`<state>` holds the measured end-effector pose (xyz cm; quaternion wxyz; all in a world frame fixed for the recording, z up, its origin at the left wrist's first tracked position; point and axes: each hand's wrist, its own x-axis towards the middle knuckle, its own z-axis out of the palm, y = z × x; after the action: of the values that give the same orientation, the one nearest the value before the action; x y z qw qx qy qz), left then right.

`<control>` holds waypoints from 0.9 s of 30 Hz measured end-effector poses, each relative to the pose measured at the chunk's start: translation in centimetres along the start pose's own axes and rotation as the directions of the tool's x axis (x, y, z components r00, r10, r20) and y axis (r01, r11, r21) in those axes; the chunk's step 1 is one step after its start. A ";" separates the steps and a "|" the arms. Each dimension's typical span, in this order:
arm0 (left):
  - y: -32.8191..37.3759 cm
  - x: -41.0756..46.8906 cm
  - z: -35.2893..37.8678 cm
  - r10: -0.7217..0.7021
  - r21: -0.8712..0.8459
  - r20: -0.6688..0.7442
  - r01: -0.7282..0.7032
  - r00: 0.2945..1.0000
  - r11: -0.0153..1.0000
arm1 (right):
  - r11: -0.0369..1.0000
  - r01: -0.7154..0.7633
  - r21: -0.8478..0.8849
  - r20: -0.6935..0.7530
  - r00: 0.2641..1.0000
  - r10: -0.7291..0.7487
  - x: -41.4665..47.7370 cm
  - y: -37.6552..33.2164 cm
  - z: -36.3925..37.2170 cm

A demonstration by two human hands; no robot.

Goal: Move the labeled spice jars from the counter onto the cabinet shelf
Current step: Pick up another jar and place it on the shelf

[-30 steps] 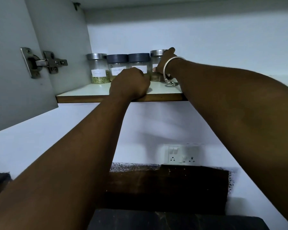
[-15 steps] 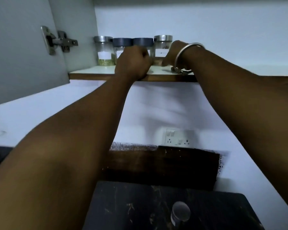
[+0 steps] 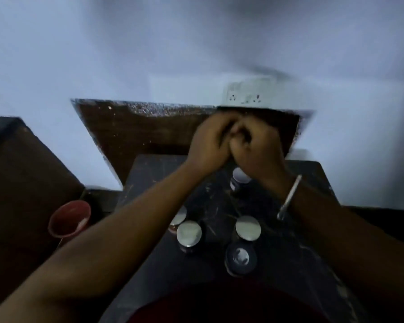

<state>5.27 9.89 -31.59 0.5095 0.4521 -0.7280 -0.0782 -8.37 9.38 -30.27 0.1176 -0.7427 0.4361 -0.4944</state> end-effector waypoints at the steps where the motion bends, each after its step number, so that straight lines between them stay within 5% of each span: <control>1: -1.6 -3.0 1.2 -0.066 -0.001 0.101 0.067 0.993 0.998 | 0.997 -0.047 -0.066 0.127 0.990 0.055 -2.8 2.3 0.9; 3: -3.5 -8.5 2.8 -0.205 -0.009 0.307 0.218 0.929 0.976 | 0.951 -0.164 -0.262 0.439 0.857 0.269 -8.6 6.3 2.1; 5: -4.3 -12.8 4.1 -0.278 0.004 0.450 0.309 0.849 0.951 | 0.855 -0.186 -0.484 0.648 0.581 0.493 -12.6 9.2 2.9; 7: -5.1 -15.0 4.9 -0.326 0.014 0.474 0.363 0.818 0.932 | 0.752 -0.282 -0.596 0.663 0.355 0.659 -15.0 10.6 3.3; 8: -5.3 -15.4 5.2 -0.352 0.026 0.471 0.386 0.809 0.922 | 0.722 -0.314 -0.616 0.647 0.322 0.692 -16.3 11.3 3.5; 17: -6.4 -15.6 6.0 -0.385 0.028 0.539 0.442 0.749 0.897 | 0.718 -0.421 -0.555 0.549 0.463 0.696 -16.0 12.5 3.7; 19: -5.9 -14.5 5.8 -0.383 -0.044 0.551 0.484 0.741 0.874 | 0.754 -0.422 -0.502 0.550 0.517 0.656 -13.2 11.7 2.5; 23: -3.6 -10.0 4.3 -0.362 -0.277 0.613 0.620 0.703 0.734 | 0.803 -0.499 -0.327 0.642 0.506 0.576 -5.6 7.1 -1.5; 27: 0.4 -5.1 2.2 -0.293 -0.439 0.521 0.546 0.802 0.714 | 0.872 -0.407 -0.274 0.553 0.675 0.488 -0.5 2.3 -4.7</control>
<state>3.62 13.10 -35.88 0.4214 0.4083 -0.6354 -0.5020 -13.60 9.61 -29.77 0.3207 -0.7369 0.5741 -0.1569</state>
